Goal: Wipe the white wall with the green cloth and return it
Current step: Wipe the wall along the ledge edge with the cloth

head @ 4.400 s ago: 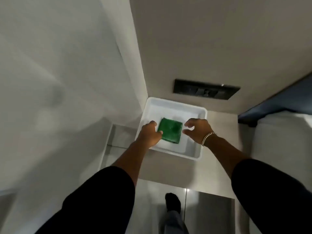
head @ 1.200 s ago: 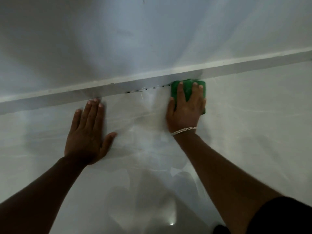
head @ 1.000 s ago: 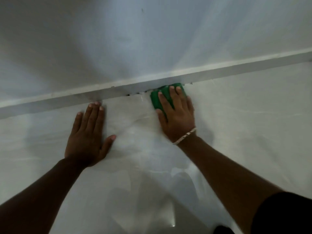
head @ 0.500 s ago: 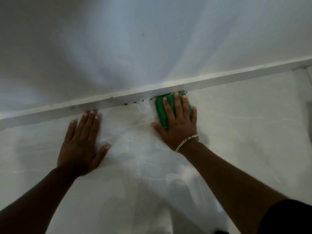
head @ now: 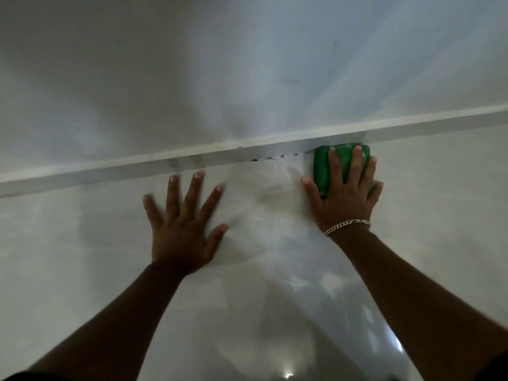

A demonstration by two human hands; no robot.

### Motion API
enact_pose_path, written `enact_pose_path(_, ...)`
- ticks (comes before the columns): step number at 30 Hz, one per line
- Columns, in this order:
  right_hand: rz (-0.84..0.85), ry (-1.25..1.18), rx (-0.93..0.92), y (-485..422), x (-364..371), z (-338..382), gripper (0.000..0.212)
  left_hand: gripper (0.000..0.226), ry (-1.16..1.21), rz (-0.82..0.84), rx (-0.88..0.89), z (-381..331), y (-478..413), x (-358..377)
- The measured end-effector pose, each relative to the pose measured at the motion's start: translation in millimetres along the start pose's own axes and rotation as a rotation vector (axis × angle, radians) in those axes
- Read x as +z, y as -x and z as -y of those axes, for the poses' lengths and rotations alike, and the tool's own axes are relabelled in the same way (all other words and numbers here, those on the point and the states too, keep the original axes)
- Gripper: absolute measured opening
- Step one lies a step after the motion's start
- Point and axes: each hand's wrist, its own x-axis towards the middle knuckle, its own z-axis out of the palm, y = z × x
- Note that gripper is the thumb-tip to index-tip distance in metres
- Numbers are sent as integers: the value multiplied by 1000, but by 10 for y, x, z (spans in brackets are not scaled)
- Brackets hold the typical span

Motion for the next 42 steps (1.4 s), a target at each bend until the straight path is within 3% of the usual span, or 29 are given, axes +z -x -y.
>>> enact_pose_path(3,-54,-16,181,90,115,479,83,75,9,-13,-14,-3,-2,43)
enact_pose_path(7,70,11,-158,430,241,975,77,77,14,-2,-12,16,-20,36)
enact_pose_path(11,112,77,-329,256,100,470,70,76,35,2,-6,1,-11,18)
enact_pose_path(16,39,40,-81,-136,-93,-319,68,77,34,-21,2,13,-2,51)
enact_pose_path(20,-8,-10,95,-6,57,194,74,76,30,-49,6,-1,-8,74)
enact_pose_path(24,97,41,-274,393,220,785,73,78,44,-33,8,6,-23,52)
enact_pose_path(28,133,124,-501,167,51,260,69,79,57,0,8,18,-11,-8)
enact_pose_path(33,70,104,-71,-314,-173,-704,71,77,50,-9,5,23,-16,19)
enact_pose_path(37,-22,26,167,-255,-97,-256,78,78,53,-42,7,38,-17,41)
enact_pose_path(38,-2,-6,166,-150,-33,7,79,79,55,-44,7,33,-15,32)
enact_pose_path(42,110,-25,-136,362,138,858,72,80,38,-11,14,65,-21,14)
